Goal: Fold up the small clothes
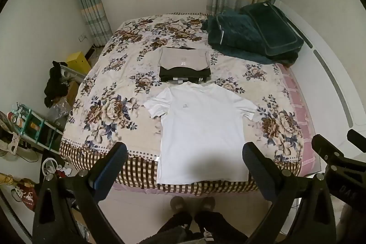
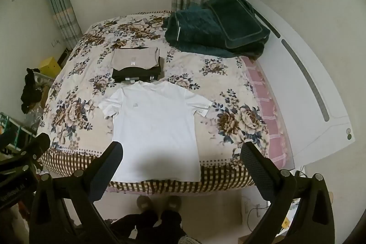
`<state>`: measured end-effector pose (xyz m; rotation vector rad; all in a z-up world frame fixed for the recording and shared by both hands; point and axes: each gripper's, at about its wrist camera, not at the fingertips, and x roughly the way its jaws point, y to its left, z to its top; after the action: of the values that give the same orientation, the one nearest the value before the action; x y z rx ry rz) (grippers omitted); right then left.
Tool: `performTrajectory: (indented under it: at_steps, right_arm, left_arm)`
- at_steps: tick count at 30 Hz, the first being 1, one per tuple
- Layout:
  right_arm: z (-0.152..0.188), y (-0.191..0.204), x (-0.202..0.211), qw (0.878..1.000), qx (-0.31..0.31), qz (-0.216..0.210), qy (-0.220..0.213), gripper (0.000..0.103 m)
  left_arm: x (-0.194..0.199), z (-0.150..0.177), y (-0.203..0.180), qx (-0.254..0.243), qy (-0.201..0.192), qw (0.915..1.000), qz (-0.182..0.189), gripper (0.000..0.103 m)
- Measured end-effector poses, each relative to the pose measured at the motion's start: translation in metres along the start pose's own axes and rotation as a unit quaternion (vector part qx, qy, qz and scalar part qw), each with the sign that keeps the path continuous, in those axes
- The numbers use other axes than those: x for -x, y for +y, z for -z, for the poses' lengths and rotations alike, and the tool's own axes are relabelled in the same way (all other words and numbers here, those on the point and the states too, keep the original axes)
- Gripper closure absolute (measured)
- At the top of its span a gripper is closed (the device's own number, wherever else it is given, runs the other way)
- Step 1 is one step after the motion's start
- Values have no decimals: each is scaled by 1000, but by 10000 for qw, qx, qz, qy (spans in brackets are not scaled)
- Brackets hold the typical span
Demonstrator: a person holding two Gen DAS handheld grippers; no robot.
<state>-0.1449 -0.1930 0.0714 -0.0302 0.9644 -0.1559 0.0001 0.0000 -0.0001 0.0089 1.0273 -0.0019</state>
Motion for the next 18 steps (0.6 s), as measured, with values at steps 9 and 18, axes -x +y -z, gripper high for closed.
performTrajectory:
  at_steps: [9,18]
  right_arm:
    - [2,-2,0,10000,5,-6,-36,0]
    - [4,-3,0,10000,12,4,-58,0]
  left_arm:
    - [0,0,0,23,-63,10000,-38,0]
    - [1,-2,-1,11,-90,10000,-39,0]
